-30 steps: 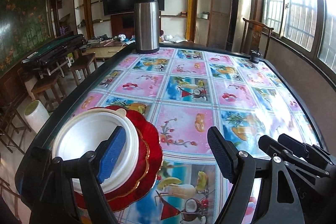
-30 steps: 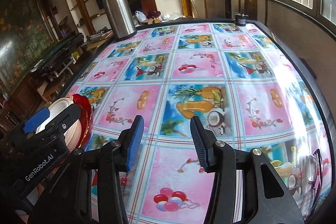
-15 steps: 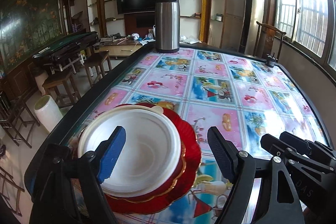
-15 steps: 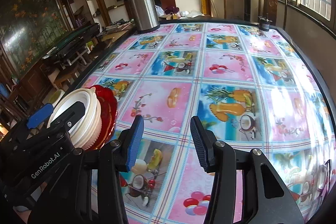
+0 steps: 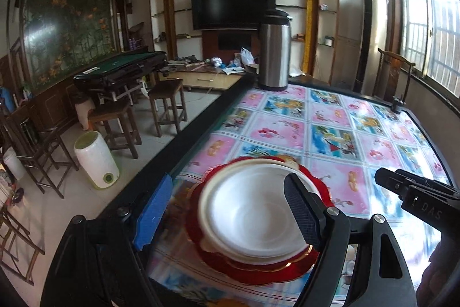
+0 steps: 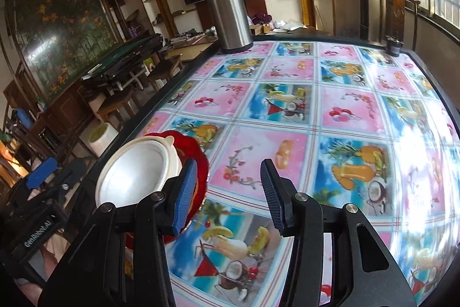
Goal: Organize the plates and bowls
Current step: 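Withdraw both grippers upward away from the bowl stack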
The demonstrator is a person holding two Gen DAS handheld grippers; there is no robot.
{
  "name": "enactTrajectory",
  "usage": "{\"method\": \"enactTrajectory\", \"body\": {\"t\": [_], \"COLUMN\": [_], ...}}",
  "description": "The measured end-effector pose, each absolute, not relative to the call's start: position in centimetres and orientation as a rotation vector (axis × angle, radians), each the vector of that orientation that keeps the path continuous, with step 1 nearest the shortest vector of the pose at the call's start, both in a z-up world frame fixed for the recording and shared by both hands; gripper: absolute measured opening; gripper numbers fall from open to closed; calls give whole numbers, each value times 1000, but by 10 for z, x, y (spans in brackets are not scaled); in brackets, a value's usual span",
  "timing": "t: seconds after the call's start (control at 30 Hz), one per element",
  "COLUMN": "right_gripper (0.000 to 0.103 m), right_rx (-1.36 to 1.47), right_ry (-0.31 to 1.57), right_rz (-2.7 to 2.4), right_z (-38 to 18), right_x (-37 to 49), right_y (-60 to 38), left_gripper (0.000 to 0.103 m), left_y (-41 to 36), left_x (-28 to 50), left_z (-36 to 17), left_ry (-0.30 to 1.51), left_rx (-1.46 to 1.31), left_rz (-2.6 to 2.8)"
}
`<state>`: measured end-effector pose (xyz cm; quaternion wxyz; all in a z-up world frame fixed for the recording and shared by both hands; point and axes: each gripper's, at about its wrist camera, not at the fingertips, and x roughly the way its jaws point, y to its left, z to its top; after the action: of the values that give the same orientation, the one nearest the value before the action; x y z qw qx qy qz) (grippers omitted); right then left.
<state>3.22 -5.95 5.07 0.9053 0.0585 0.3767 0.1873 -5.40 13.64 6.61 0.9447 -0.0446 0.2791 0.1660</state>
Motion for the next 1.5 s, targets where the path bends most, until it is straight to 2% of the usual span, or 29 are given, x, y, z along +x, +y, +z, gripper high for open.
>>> {"method": "enactTrajectory", "body": {"t": [0.27, 1.07, 1.5], "right_gripper": [46, 46, 46], "right_rx": [132, 156, 158], "right_ry": [794, 786, 776], "right_rz": [415, 404, 342], "right_z": [52, 55, 56], "right_x": [36, 36, 17], "right_y": [-40, -50, -83], "left_gripper": [80, 80, 80], "left_y": [155, 128, 89], "left_x": [-66, -60, -15], "left_z": [73, 76, 61], "left_ry": [541, 554, 621], "left_rx": [-113, -92, -155], "left_rz": [359, 272, 114]}}
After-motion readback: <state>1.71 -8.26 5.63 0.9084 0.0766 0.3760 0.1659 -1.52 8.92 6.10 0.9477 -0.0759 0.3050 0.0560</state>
